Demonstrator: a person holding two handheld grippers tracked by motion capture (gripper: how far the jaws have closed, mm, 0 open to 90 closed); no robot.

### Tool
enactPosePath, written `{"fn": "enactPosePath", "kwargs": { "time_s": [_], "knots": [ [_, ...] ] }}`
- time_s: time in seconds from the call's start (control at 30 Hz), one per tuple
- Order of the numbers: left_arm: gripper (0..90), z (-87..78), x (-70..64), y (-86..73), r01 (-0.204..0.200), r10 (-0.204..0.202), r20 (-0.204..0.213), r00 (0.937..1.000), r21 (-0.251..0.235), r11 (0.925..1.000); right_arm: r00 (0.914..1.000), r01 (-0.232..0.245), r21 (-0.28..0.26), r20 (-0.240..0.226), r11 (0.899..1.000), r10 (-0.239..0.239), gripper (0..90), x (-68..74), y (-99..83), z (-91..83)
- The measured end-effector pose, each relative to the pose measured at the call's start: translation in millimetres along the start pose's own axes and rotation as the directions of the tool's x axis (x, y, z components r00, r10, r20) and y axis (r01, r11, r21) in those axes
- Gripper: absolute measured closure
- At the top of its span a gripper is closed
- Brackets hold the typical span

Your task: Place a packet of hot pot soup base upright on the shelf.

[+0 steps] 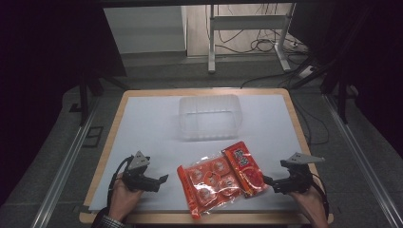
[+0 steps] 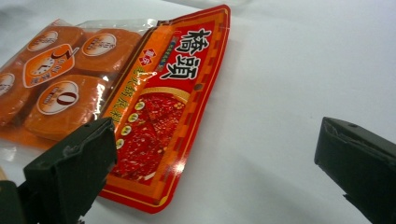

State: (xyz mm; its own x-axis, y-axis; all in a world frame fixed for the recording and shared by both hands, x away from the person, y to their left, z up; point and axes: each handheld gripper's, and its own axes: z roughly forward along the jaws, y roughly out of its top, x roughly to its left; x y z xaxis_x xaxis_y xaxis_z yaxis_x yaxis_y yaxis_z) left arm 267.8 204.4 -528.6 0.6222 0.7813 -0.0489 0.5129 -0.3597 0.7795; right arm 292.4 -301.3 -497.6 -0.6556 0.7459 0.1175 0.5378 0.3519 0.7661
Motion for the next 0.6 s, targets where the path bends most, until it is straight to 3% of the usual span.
{"fn": "enactPosePath", "kwargs": {
  "time_s": [0.23, 0.5, 0.6],
  "knots": [
    [0.4, 2.4, -1.8, -0.4, -0.026, 0.026, 0.003, 0.9996, -0.009, 0.9996, 0.9998, 0.011, -0.033, -0.014, 0.999, -0.012, 0.0, -1.1, 0.4, 0.2],
    [0.0, 2.8, 0.3, -1.4, -0.003, 0.003, 0.002, 1.0000, 0.000, 1.0000, 0.9997, -0.005, -0.022, -0.024, 1.000, 0.004, 0.0, -1.7, -0.5, 2.4],
    [0.0, 3.3, -0.2, -1.4, -0.012, 0.012, -0.005, 0.9999, 0.007, 0.9999, 0.9998, 0.000, -0.019, -0.022, 1.000, 0.000, 0.0, -1.4, -0.4, 3.4]
  ]
}}
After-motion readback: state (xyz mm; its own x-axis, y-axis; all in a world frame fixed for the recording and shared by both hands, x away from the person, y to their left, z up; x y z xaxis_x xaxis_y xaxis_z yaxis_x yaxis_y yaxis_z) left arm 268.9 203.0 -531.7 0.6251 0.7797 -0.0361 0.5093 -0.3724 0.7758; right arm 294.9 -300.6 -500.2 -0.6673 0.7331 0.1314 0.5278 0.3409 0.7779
